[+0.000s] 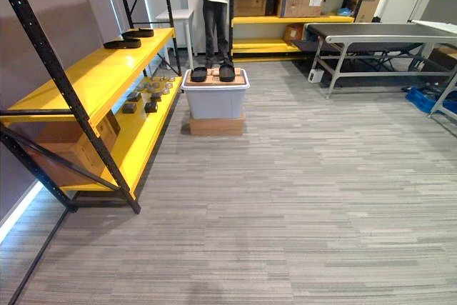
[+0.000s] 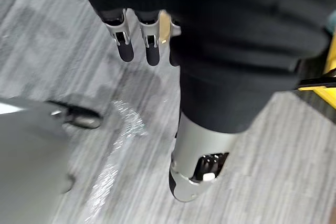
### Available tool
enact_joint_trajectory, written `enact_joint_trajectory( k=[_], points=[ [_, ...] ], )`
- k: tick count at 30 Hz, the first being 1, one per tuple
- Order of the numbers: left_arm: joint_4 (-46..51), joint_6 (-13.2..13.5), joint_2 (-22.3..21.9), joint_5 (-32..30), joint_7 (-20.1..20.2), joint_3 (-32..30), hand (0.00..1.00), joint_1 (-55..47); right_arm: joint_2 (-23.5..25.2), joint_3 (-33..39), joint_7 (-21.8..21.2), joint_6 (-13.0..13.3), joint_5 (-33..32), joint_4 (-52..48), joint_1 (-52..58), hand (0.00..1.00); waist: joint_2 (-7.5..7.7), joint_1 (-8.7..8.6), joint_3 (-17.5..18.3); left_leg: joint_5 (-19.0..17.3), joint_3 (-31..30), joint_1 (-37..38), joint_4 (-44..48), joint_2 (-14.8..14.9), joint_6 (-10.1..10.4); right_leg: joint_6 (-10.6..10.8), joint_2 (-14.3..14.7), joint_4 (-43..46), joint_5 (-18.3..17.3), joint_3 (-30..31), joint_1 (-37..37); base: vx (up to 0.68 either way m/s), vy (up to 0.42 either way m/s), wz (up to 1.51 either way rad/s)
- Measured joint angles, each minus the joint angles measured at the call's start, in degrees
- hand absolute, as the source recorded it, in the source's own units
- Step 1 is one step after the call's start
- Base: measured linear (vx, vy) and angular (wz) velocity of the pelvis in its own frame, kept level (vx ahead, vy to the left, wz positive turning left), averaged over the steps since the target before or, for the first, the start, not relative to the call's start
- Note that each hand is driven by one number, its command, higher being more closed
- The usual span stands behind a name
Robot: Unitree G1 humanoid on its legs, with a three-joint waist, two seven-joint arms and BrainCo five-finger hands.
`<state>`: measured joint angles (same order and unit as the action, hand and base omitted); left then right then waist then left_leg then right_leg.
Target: Walk over and take plastic housings, then place them on the shelf
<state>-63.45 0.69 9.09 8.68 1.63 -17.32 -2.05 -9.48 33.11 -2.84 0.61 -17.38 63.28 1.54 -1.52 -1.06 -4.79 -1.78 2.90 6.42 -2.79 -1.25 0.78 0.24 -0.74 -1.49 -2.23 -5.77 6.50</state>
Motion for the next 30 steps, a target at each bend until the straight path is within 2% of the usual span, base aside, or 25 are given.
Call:
enact_joint_trajectory(
  k=[4, 7, 14, 18, 22, 30],
  points=[
    [0.68, 1.25, 2.81, -0.06, 0.09, -1.44, 0.0, 0.33, -4.78, -0.02, -1.3, 0.69, 2.11, -0.51, -1.37, 0.0, -0.17, -0.15, -0.67, -0.07, -0.12, 1.68, -1.02, 0.03, 0.69, 1.33, -0.06, 0.05, -0.86, -1.4, 1.67, 0.02, -0.039, 0.1],
    [1.33, 1.42, 3.18, -1.31, 0.48, -1.44, 0.0, 0.14, -6.26, -0.3, -1.9, 0.71, 2.51, -1.48, -1.59, 0.0, -0.2, -0.14, -1.22, -0.07, -0.38, 1.81, -1.23, 0.0, 0.69, 2.12, -0.16, 0.28, -1.39, -2.03, 1.61, 0.02, -0.032, 0.08],
    [1.5, 1.73, 3.06, -3.76, 0.48, -1.38, 0.0, -0.32, -5.98, -0.52, -2.48, 0.71, 2.12, -0.95, -1.71, 0.0, -0.51, -0.19, -1.41, -0.24, -0.27, 2.3, -1.2, 0.01, 0.95, 2.46, -0.28, 0.99, -1.68, -2.77, 1.9, 0.0, -0.012, 0.04],
    [1.53, 2.49, 2.24, -7.88, -0.2, -0.87, 0.0, -1.12, -4.65, -0.4, -1.44, 0.73, 1.86, -0.95, -1.7, 0.0, -0.53, -0.43, -1.4, -0.44, 0.12, 2.84, -1.19, -0.06, 1.23, 2.46, -0.39, 1.0, -1.71, -2.66, 2.52, -0.03, -0.012, -0.03],
    [1.35, 2.51, 1.05, -8.13, -0.54, -0.76, 0.0, -2.24, -2.67, 0.37, -0.52, 0.74, -1.5, -0.51, -1.57, 0.0, -0.55, -0.93, -1.39, -0.46, 0.75, 2.89, -1.2, -0.07, 1.22, 2.42, -0.4, 1.0, -1.72, -2.52, 2.42, -0.05, -0.024, -0.06],
    [0.83, 2.49, 0.25, -7.9, -1.33, -0.66, 0.0, -2.67, -1.26, 1.03, -0.5, 0.71, -1.54, 1.63, -1.31, 0.0, -0.75, -0.96, -1.26, -0.39, 1.87, 2.94, -1.39, -0.02, 1.12, 2.26, -0.34, 1.0, -1.75, -2.4, 2.19, -0.04, -0.027, -0.04]
  ],
)
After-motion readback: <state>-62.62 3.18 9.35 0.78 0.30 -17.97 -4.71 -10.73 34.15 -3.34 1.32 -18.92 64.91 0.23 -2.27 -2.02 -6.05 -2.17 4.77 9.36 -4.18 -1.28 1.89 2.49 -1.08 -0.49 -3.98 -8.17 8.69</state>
